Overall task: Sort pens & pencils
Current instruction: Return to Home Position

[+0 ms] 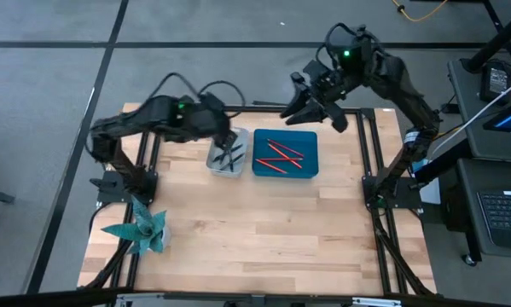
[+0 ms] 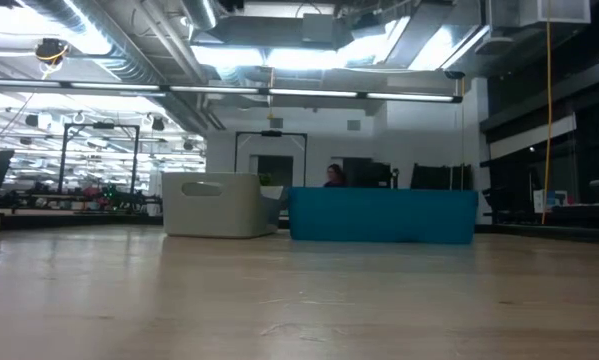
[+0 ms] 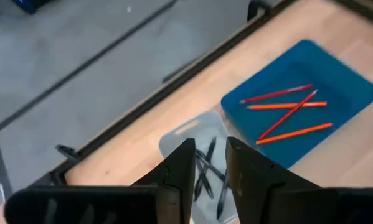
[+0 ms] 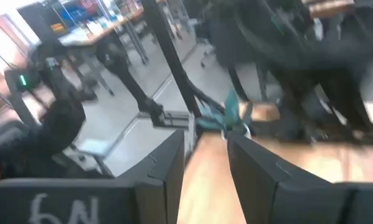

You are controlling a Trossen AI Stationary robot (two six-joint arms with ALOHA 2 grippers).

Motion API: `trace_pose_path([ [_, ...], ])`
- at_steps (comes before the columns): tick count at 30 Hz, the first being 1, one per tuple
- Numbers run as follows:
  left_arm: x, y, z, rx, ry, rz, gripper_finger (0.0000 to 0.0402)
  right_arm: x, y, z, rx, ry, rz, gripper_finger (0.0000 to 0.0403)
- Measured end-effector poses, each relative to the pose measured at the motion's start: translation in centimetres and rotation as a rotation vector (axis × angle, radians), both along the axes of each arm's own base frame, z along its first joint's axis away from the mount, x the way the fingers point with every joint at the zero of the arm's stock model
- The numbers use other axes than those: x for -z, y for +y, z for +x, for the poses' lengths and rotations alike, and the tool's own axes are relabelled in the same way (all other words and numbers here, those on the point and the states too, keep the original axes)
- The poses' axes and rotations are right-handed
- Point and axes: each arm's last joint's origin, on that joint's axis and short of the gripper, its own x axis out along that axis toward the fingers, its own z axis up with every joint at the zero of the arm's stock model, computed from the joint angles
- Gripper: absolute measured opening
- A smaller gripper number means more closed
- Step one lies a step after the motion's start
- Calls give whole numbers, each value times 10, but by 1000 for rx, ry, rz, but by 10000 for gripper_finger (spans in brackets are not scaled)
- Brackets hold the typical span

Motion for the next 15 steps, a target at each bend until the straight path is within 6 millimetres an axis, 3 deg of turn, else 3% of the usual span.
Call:
trace_pose_path([
  [8, -37, -50, -57, 83, -221, 66, 83, -9, 18, -50, 61, 34, -153, 124],
  [15, -39, -93, -87, 170, -344, 188, 82, -8, 53, -77, -46, 62, -249, 124],
])
